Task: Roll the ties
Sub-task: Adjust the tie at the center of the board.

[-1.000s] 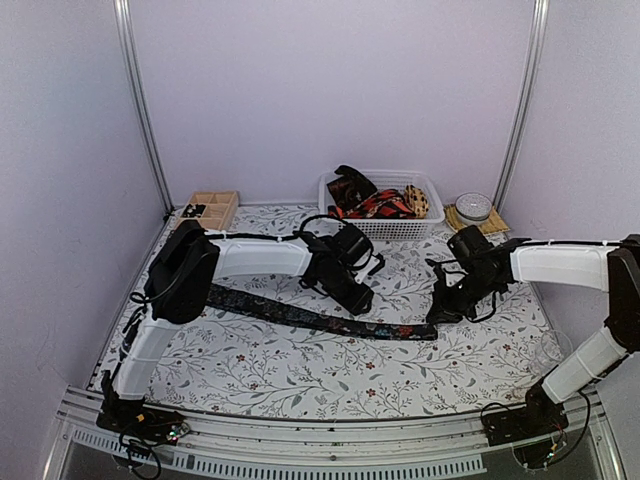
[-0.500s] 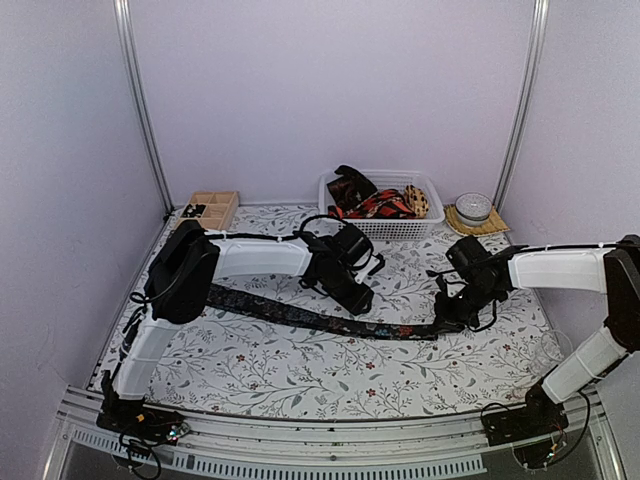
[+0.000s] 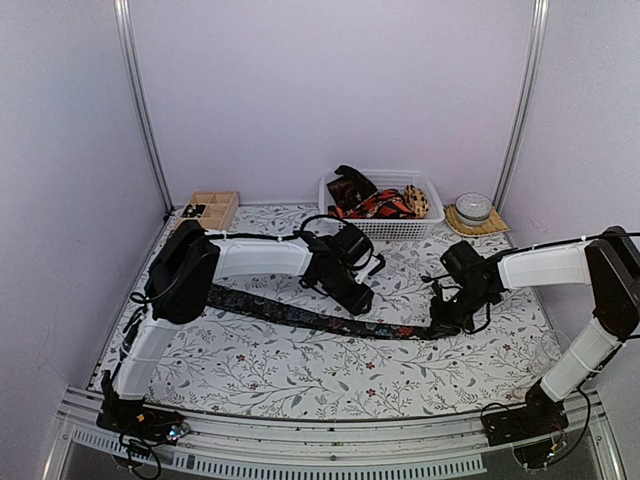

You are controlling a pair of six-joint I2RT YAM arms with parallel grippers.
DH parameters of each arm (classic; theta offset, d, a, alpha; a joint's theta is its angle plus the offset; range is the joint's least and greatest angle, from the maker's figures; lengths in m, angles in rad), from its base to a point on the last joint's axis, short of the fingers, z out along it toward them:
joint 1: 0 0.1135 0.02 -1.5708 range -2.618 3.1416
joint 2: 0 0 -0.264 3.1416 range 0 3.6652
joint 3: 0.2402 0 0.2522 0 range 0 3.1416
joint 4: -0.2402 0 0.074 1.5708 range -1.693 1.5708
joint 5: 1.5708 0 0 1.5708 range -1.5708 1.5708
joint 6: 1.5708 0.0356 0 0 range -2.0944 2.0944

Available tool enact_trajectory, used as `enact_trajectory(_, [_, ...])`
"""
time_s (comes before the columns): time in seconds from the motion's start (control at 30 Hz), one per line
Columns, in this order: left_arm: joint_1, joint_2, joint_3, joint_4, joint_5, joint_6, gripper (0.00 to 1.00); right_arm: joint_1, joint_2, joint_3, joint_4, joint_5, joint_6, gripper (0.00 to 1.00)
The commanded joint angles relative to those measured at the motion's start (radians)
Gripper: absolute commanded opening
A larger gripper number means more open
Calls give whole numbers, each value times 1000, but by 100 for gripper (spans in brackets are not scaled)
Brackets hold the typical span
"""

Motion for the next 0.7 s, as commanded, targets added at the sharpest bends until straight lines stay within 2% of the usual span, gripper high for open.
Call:
enact_trajectory(0.0, [-1, 75, -41, -129, -29, 2, 53, 5, 71, -32, -5, 14, -18, 1])
enact_trajectory(0.1, [23, 39, -41, -126, -58, 0, 58, 4, 36, 14, -28, 10, -21, 1])
enact_trajectory(0.2, [91, -17, -46, -121, -50, -13, 64, 2, 6, 90, -78, 23, -35, 3])
enact_trajectory(0.37, [158, -122, -104, -106, -22, 27, 67, -14, -16, 183, -133, 2, -55, 7])
enact_trajectory(0.57, [183, -194, -263, -147, -107, 100, 82, -21, -37, 206, -144, -15, -59, 15])
enact_trajectory(0.67, [215, -244, -351, -147, -179, 139, 95, -20, -27, 198, -134, -31, -87, 26])
